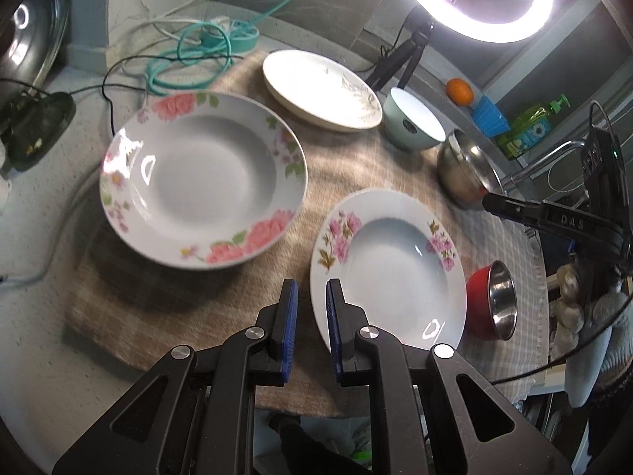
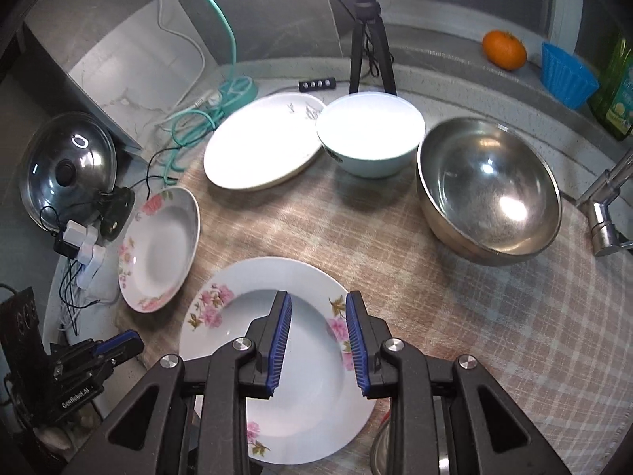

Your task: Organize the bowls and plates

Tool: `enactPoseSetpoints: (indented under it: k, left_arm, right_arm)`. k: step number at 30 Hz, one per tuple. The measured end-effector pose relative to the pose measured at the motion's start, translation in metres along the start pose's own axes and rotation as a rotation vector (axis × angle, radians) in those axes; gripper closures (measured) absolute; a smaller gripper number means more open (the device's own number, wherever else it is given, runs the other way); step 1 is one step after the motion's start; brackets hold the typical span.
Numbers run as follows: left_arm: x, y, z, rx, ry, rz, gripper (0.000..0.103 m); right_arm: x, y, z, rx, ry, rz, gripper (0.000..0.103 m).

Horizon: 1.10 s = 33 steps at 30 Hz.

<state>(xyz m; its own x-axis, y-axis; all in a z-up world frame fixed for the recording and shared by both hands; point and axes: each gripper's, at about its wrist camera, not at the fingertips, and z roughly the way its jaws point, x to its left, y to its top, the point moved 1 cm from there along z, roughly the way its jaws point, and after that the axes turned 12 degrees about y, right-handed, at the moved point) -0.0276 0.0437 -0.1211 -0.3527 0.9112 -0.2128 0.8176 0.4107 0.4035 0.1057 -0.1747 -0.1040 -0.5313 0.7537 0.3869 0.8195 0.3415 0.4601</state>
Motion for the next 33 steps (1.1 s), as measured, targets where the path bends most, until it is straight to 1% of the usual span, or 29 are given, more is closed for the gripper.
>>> enactPoseSetpoints:
  k: [1, 3, 8, 10, 16, 19, 21, 23, 25, 28, 31, 33]
  left_arm:
    - [0.005, 0.004, -0.003, -0.016, 0.006, -0.003, 0.09]
    - [0.013, 0.012, -0.007, -0.04, 0.015, -0.012, 0.09]
    - [0.046, 0.036, -0.015, -0.085, 0.032, -0.063, 0.09]
    - [0.059, 0.045, -0.016, -0.09, 0.035, -0.086, 0.09]
    - [0.095, 0.064, -0.015, -0.107, 0.073, -0.109, 0.09]
    - [0.112, 0.074, -0.009, -0.099, 0.081, -0.112, 0.09]
    - [0.121, 0.079, -0.004, -0.094, 0.099, -0.109, 0.09]
    - [0.128, 0.084, 0.004, -0.076, 0.1, -0.095, 0.09]
    - [0.134, 0.087, 0.01, -0.068, 0.102, -0.087, 0.09]
    - [0.146, 0.091, 0.022, -0.024, 0.04, -0.117, 0.09]
    - [0.15, 0.092, 0.03, -0.015, 0.06, -0.108, 0.09]
    - [0.152, 0.092, 0.035, -0.002, 0.048, -0.109, 0.09]
  right_arm:
    - [0.005, 0.0, -0.003, -0.02, -0.005, -0.005, 0.077]
    - [0.012, -0.001, -0.006, -0.052, 0.01, 0.001, 0.077]
    - [0.033, -0.005, -0.009, -0.118, 0.098, 0.03, 0.076]
    - [0.043, -0.007, -0.005, -0.125, 0.129, 0.044, 0.076]
    - [0.067, -0.012, 0.021, -0.127, 0.169, 0.108, 0.075]
    - [0.074, -0.014, 0.04, -0.117, 0.185, 0.141, 0.075]
    - [0.08, -0.014, 0.053, -0.117, 0.171, 0.139, 0.075]
    - [0.085, -0.014, 0.065, -0.116, 0.151, 0.133, 0.075]
    - [0.089, -0.011, 0.076, -0.108, 0.159, 0.141, 0.075]
    - [0.093, -0.008, 0.093, -0.095, 0.151, 0.136, 0.076]
    - [0.097, -0.002, 0.106, -0.081, 0.138, 0.128, 0.076]
    - [0.097, 0.0, 0.113, -0.07, 0.134, 0.131, 0.076]
